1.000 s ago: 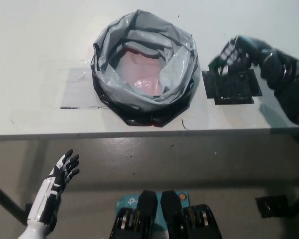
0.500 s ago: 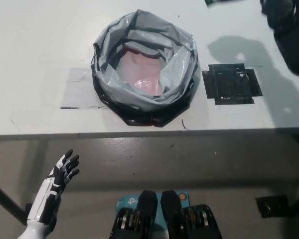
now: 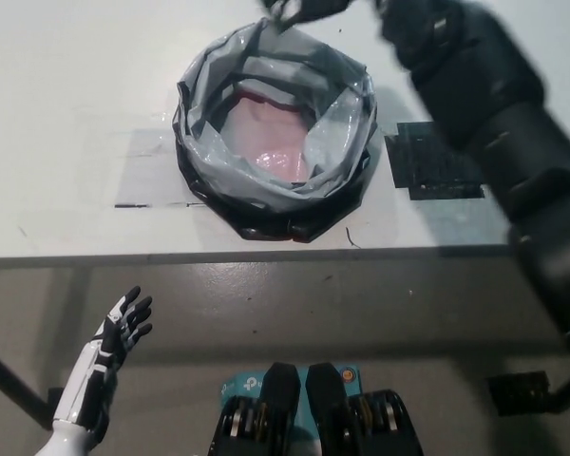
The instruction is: Use the right hand to pick up a rubix's cube and place it into a plastic bag and lift the bag
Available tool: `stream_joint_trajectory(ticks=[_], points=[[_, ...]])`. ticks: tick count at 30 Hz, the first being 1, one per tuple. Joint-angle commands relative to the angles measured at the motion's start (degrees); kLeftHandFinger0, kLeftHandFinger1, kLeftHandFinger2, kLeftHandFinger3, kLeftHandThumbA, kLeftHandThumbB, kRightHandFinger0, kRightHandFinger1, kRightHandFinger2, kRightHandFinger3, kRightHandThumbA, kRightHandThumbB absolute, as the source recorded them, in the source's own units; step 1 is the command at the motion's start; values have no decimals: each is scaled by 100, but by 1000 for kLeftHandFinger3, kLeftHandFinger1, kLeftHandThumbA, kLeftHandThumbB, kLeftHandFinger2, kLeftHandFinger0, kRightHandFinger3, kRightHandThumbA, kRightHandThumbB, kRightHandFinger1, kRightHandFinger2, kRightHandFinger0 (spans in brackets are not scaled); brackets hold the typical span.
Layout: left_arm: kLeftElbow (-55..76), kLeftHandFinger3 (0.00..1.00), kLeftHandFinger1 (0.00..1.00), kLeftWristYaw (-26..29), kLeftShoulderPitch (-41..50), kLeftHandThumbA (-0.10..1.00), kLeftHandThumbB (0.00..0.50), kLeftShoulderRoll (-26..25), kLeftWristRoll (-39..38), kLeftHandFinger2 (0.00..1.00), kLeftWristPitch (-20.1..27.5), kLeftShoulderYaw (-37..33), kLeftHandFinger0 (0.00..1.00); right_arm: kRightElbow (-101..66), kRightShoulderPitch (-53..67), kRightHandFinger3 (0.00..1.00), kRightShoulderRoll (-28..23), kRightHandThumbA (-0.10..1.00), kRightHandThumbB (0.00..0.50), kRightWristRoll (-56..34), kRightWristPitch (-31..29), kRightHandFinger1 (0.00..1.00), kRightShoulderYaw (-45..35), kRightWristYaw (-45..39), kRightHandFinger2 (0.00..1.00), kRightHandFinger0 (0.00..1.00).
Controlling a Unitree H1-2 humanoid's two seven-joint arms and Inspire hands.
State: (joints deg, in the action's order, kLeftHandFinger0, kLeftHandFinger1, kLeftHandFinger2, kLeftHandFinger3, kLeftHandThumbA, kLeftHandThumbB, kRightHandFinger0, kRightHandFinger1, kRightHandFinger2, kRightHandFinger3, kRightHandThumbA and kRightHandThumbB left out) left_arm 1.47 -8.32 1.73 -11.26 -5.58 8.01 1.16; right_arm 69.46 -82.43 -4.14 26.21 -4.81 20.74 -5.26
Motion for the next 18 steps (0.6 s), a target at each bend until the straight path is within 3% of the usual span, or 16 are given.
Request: stream_joint_trajectory(ticks=[1,5,13,14,18], points=[[150,1000,1000,-70,-72,993,167,-65,10,1000,41,3,1000,184,-195,428,278,197,264,151,-32,204,177,242,349,0],[169,1000,1000,-81,-61,981,167,-72,-13,1000,45,5,1000,444,-26,376,479,195,259,249,-179,205,347,406,355,0],[215,1000,1000,-68,-99,989,194,-85,12,1000,-6,9,1000,754,168,425,588,216,245,500,-172,185,745,581,350,0],[223,1000,1000,-62,-92,989,197,-83,10,1000,-13,14,1000,749,208,424,572,200,251,537,-194,236,812,578,374,41],[235,1000,1000,-58,-90,992,205,-90,6,1000,-10,27,1000,776,218,425,569,217,261,599,-176,266,946,614,369,98]])
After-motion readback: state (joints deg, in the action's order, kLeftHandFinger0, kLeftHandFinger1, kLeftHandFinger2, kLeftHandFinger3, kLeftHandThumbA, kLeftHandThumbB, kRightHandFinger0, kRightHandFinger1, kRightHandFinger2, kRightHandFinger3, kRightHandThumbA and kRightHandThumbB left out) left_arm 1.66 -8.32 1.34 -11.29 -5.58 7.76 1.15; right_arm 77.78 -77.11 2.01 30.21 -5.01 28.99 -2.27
